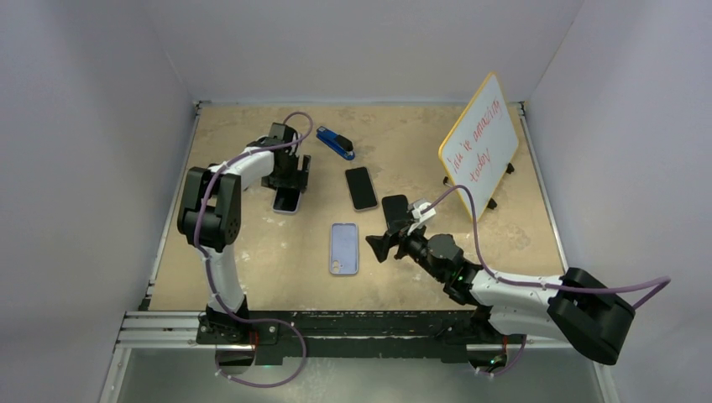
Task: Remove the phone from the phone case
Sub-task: Pick up the phone at the center of the board.
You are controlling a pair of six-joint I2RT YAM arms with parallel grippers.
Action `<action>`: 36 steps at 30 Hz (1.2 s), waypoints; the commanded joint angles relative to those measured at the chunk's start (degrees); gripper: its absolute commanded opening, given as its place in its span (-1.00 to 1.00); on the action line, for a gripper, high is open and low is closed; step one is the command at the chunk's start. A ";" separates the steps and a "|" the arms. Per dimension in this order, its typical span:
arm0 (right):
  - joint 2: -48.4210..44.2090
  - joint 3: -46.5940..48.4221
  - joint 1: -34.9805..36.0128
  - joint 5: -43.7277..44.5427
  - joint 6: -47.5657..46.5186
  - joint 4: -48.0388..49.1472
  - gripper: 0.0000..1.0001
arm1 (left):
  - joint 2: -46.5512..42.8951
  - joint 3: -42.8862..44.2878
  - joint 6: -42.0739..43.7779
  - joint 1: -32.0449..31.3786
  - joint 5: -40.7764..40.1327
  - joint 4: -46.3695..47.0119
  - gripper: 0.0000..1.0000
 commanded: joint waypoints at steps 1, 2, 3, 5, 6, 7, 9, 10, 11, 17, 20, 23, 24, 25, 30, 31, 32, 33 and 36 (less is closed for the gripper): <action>0.11 2.35 0.17 -1.40 -1.57 1.30 0.94 | -0.26 -0.60 -2.19 -0.21 3.70 -0.59 0.52; 0.20 2.50 0.23 -1.65 -1.59 1.26 0.93 | -1.40 -1.20 -3.00 -0.28 4.72 -0.24 0.42; 0.32 2.66 0.18 -1.80 -1.49 1.02 0.92 | -3.24 -2.33 -4.00 -0.36 5.75 0.41 0.32; 0.39 2.85 0.16 -2.27 -1.07 0.55 0.91 | -6.49 -4.92 -6.65 -0.61 8.25 2.59 0.16; 0.38 2.90 0.27 -2.48 -0.76 0.47 0.90 | -7.88 -5.88 -8.25 -0.84 8.91 3.70 0.09; 0.32 2.95 0.30 -2.78 -0.65 0.32 0.89 | -9.31 -6.71 -10.15 -1.14 9.13 4.34 0.02; 0.07 3.35 0.31 -3.04 -0.66 -0.44 0.87 | -11.83 -8.58 -12.37 -1.96 8.45 5.71 -0.09; -0.08 3.87 0.30 -3.06 -0.63 -1.12 0.87 | -13.26 -10.22 -14.32 -2.31 8.35 7.17 -0.13; -0.32 4.80 0.31 -3.16 -0.63 -2.92 0.86 | -14.59 -12.25 -15.82 -2.66 8.66 9.03 -0.16; -2.87 9.53 0.44 -5.20 1.89 -11.88 0.81 | -25.43 -27.80 -24.55 -3.00 13.11 24.09 -0.29; -0.85 9.56 0.71 -6.44 5.22 -10.04 0.78 | -31.38 -33.15 -27.71 -3.09 14.34 31.25 -0.33; 2.97 9.98 1.32 -6.87 7.51 -6.98 0.72 | -36.43 -37.18 -29.00 -3.11 14.52 35.99 -0.34; 4.07 10.39 1.82 -6.80 8.17 -6.34 0.70 | -37.73 -38.46 -29.38 -3.11 14.63 37.14 -0.34; 5.09 11.12 2.47 -6.34 8.53 -5.99 0.69 | -39.14 -39.76 -29.90 -3.11 15.15 38.51 -0.34; 11.22 19.10 8.40 -0.25 7.28 -10.54 0.68 | -45.89 -45.46 -32.51 -3.11 18.23 43.30 -0.35; 13.13 20.14 9.41 1.02 7.49 -10.86 0.67 | -46.94 -46.11 -32.96 -3.11 18.79 43.92 -0.36; 14.53 20.89 10.07 1.99 8.14 -10.58 0.66 | -47.83 -46.95 -33.51 -3.15 19.68 44.71 -0.36; 16.02 21.52 10.83 2.48 8.83 -9.43 0.65 | -48.65 -47.81 -34.17 -3.18 20.63 45.56 -0.35; 20.17 24.06 12.69 5.42 10.47 -7.51 0.58 | -51.03 -50.10 -35.75 -3.20 22.24 47.30 -0.36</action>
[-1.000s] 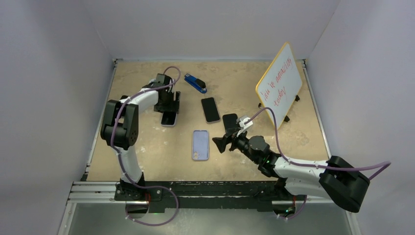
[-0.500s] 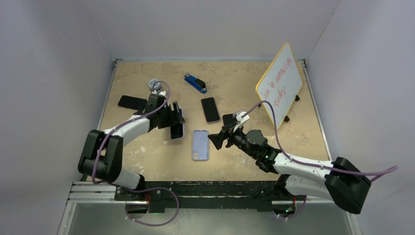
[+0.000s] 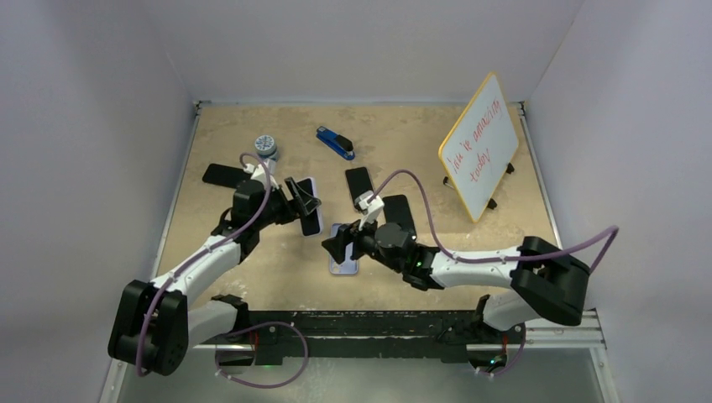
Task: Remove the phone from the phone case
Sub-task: Pick up the phone at the center of the board, then adjust the phone.
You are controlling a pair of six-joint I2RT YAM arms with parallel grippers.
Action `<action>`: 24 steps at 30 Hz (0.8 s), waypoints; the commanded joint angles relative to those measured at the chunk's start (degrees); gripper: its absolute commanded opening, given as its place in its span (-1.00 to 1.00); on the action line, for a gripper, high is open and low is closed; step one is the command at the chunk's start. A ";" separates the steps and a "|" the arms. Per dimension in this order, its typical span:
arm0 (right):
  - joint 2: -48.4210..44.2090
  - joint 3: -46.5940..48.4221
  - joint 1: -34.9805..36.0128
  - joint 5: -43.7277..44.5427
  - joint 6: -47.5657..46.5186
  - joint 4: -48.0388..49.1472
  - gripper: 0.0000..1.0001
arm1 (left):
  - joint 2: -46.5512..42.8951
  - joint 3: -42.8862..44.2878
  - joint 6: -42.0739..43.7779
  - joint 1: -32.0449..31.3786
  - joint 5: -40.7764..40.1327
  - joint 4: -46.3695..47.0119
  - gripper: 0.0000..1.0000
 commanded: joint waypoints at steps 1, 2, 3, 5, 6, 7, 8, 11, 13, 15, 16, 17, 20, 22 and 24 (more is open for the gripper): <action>4.99 4.35 2.58 7.37 3.16 2.40 0.57 | -4.50 -2.39 -3.95 -0.10 4.71 9.05 -0.36; 6.22 5.28 3.01 8.72 3.22 2.64 0.56 | -5.33 -2.83 -4.09 -0.10 5.17 9.30 -0.36; 7.25 6.05 3.44 9.90 3.30 2.91 0.54 | -6.07 -3.09 -4.23 -0.10 5.67 9.42 -0.36; 9.09 7.43 3.78 11.68 3.55 3.30 0.52 | -7.54 -3.47 -4.25 -0.10 6.53 9.44 -0.36; 9.84 8.01 3.96 12.29 3.69 3.53 0.51 | -8.23 -3.83 -4.34 -0.10 6.89 9.44 -0.36; 10.63 8.61 4.09 12.81 3.85 3.72 0.49 | -9.03 -4.17 -4.45 -0.10 7.05 9.38 -0.36; 11.39 9.10 4.14 13.09 3.93 4.03 0.48 | -9.80 -4.54 -4.50 -0.10 7.12 9.21 -0.35; 13.60 10.73 4.55 13.12 4.13 5.20 0.43 | -11.68 -5.48 -4.67 -0.14 7.51 8.95 -0.36; 14.73 11.69 4.86 12.71 4.16 6.16 0.38 | -12.55 -5.37 -4.39 -0.10 7.52 8.22 -0.35; 15.55 12.62 5.10 12.39 4.18 6.69 0.30 | -12.92 -5.22 -3.96 -0.14 7.49 7.60 -0.34; 15.81 13.00 5.14 12.36 4.11 6.81 0.27 | -13.07 -5.22 -3.85 -0.18 7.70 7.40 -0.34; 15.97 13.14 5.20 12.61 4.14 6.90 0.23 | -13.29 -5.26 -3.85 -0.13 7.83 7.34 -0.34; 16.04 12.68 5.20 13.69 4.18 8.29 0.10 | -13.70 -5.24 -3.34 -0.16 8.18 6.97 -0.32; 15.83 11.88 5.25 13.94 3.97 10.08 -0.03 | -13.71 -4.98 -2.36 -0.18 8.49 6.39 -0.29; 15.45 11.19 5.21 13.76 3.72 11.74 -0.20 | -13.68 -4.73 -1.50 -0.12 8.99 6.04 -0.25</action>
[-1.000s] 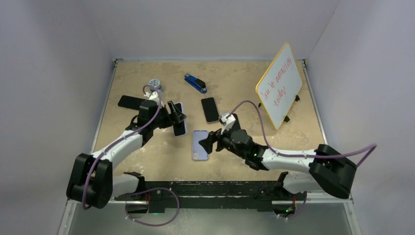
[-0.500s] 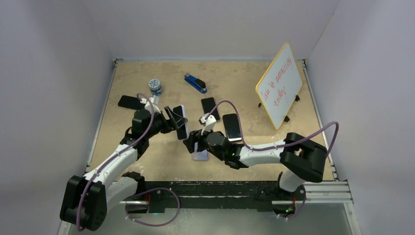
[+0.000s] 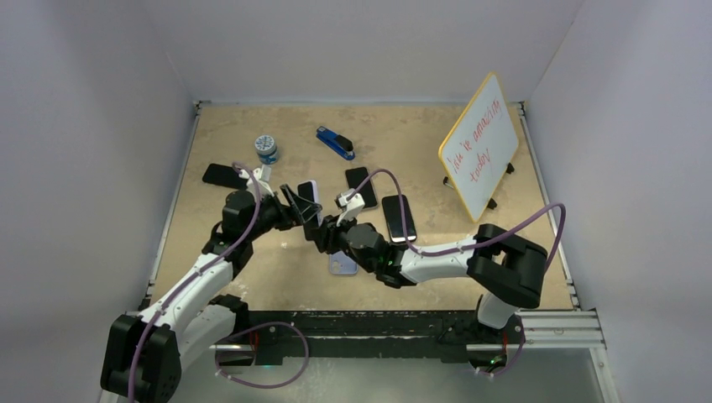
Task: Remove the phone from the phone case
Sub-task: Adjust the phone.
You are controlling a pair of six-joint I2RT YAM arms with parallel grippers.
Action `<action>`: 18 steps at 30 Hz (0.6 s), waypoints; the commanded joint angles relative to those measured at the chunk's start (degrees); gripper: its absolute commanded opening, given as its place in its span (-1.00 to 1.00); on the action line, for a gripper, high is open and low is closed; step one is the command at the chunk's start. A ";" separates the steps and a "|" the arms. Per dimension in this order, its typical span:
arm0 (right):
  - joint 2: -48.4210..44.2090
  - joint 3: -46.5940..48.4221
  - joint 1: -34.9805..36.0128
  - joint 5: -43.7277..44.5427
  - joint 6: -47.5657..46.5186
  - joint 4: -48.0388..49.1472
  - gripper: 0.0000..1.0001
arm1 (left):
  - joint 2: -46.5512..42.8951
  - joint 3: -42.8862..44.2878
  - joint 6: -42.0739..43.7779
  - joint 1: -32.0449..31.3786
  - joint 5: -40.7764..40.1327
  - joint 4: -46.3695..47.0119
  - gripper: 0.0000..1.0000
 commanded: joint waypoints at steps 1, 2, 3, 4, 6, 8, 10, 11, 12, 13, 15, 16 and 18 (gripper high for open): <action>-0.91 -0.30 0.21 1.90 0.03 6.60 -0.30 | -1.59 1.03 1.97 -0.18 2.36 3.79 -0.22; -1.16 -0.64 0.21 1.61 -0.25 7.34 -0.40 | -1.56 1.01 2.05 -0.18 2.53 3.89 -0.18; -1.42 -0.94 0.20 1.10 -0.49 7.85 -0.49 | -1.58 0.97 2.14 -0.12 2.77 4.25 -0.12; -1.72 -1.32 0.21 0.43 -0.52 8.00 -0.62 | -1.56 0.77 2.18 -0.12 3.01 4.93 -0.05; -2.50 -2.40 0.19 -1.10 -0.20 8.39 -0.85 | -1.49 0.24 1.87 -0.11 3.70 6.54 0.15; -3.45 -3.65 0.12 -1.80 0.53 8.93 -1.00 | -1.30 -0.38 1.27 -0.14 4.51 8.32 0.29; -4.49 -5.22 0.08 -2.42 0.51 10.40 -1.00 | -1.12 -0.65 0.76 -0.17 5.50 9.99 0.43; -5.28 -6.00 0.06 -2.95 0.45 11.02 -1.00 | -1.15 -0.66 0.66 -0.14 5.96 10.69 0.50; -5.93 -6.68 -0.05 -3.52 0.45 11.70 -1.00 | -1.10 -0.66 0.68 -0.17 6.40 11.13 0.55; -6.53 -7.39 -0.21 -4.26 0.52 12.31 -1.00 | -1.28 -0.57 0.69 -0.18 6.77 11.47 0.60; -7.93 -8.98 -0.89 -5.63 1.20 13.82 -1.00 | -1.79 -0.70 0.78 -0.15 7.05 12.16 0.69; -8.65 -9.97 -1.39 -6.34 1.74 14.64 -1.00 | -2.31 -0.74 0.74 -0.18 7.11 12.56 0.71; -10.21 -11.92 -2.66 -7.89 3.18 16.32 -1.00 | -2.80 -0.82 0.50 -0.12 7.39 13.12 0.75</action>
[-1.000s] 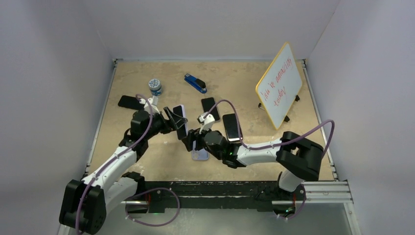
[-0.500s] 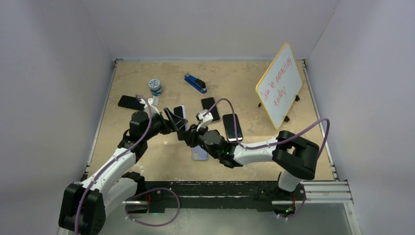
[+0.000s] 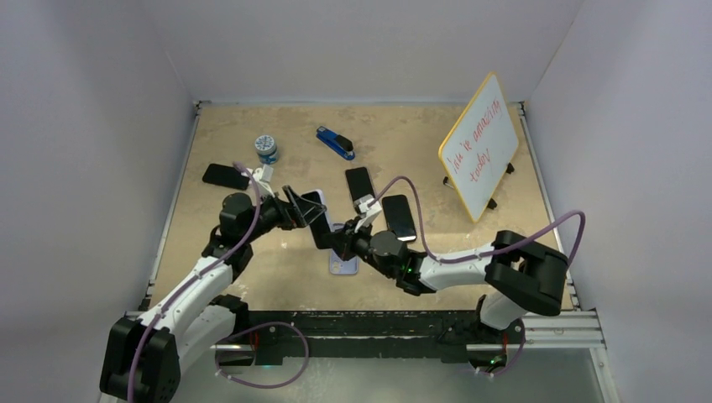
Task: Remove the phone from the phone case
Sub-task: Adjust the phone.
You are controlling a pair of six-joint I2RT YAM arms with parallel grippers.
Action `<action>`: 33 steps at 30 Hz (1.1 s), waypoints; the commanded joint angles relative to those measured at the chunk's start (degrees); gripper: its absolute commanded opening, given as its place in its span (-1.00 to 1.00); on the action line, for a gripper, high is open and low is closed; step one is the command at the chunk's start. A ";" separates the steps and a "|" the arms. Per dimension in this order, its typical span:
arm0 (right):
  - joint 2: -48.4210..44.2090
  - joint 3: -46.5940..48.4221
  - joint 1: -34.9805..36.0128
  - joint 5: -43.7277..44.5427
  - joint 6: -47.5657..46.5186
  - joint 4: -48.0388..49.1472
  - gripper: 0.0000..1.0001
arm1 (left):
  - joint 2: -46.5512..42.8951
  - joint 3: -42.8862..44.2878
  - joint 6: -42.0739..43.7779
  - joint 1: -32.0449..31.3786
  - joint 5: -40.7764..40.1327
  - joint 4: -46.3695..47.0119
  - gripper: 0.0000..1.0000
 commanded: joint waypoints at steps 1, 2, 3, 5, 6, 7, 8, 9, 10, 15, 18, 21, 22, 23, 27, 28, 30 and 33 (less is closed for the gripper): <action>-5.14 -3.92 -2.40 -5.12 3.68 9.36 -1.00 | -2.35 0.61 -0.68 0.15 2.12 8.03 0.76; -6.08 -5.00 -3.49 -6.20 4.38 10.27 -1.00 | -2.58 0.53 -1.00 0.17 2.70 8.61 0.77; -6.95 -5.96 -4.28 -7.47 5.02 11.22 -1.00 | -2.75 0.33 -1.28 0.18 3.23 9.25 0.78; -8.65 -7.48 -6.35 -10.41 6.37 12.63 -1.00 | -2.93 0.07 -2.05 0.10 4.41 10.65 0.79; -9.50 -8.19 -7.43 -12.09 6.95 13.46 -1.00 | -2.93 -0.12 -2.37 0.17 5.09 11.56 0.79; -10.27 -8.82 -8.38 -13.58 7.61 14.26 -1.00 | -2.85 -0.35 -2.80 0.12 5.76 12.63 0.79; -10.97 -9.42 -9.21 -15.04 8.17 15.19 -1.00 | -2.57 -0.58 -3.47 0.17 6.51 13.75 0.79; -11.77 -10.10 -9.97 -16.10 8.62 16.05 -1.00 | -2.24 -0.88 -3.92 0.11 7.33 15.12 0.79; -12.74 -10.59 -10.47 -16.89 8.85 16.86 -1.00 | -1.75 -1.04 -4.46 0.10 8.27 16.52 0.78; -16.23 -11.86 -11.77 -18.78 9.91 18.47 -1.00 | 0.44 -1.94 -6.62 -0.02 11.45 21.69 0.72; -17.63 -12.99 -12.45 -20.05 11.69 20.65 -1.00 | 0.76 -2.24 -7.31 -0.67 12.09 24.20 0.68; -18.13 -13.80 -12.70 -20.85 13.56 23.50 -1.00 | 1.31 -1.99 -7.63 -1.89 12.58 25.75 0.61; -18.07 -13.82 -12.76 -21.32 14.09 24.40 -1.00 | 1.69 -2.03 -7.86 -2.25 12.69 26.45 0.59; -18.02 -13.83 -12.82 -21.72 14.58 25.02 -1.00 | 2.07 -2.10 -8.36 -2.58 12.94 27.53 0.54; -17.35 -13.59 -12.89 -23.22 16.31 27.06 -1.00 | 4.51 -3.10 -12.40 -4.13 14.84 36.68 0.35; -17.13 -13.57 -12.87 -23.65 16.74 27.44 -1.00 | 5.15 -3.17 -13.25 -4.71 15.25 38.41 0.28; -16.84 -13.61 -12.91 -24.35 17.27 28.69 -1.00 | 6.11 -3.13 -14.05 -5.66 15.53 40.77 0.19; -16.73 -13.45 -12.86 -25.11 17.53 29.26 -1.00 | 6.56 -3.13 -14.36 -6.37 15.20 41.81 0.00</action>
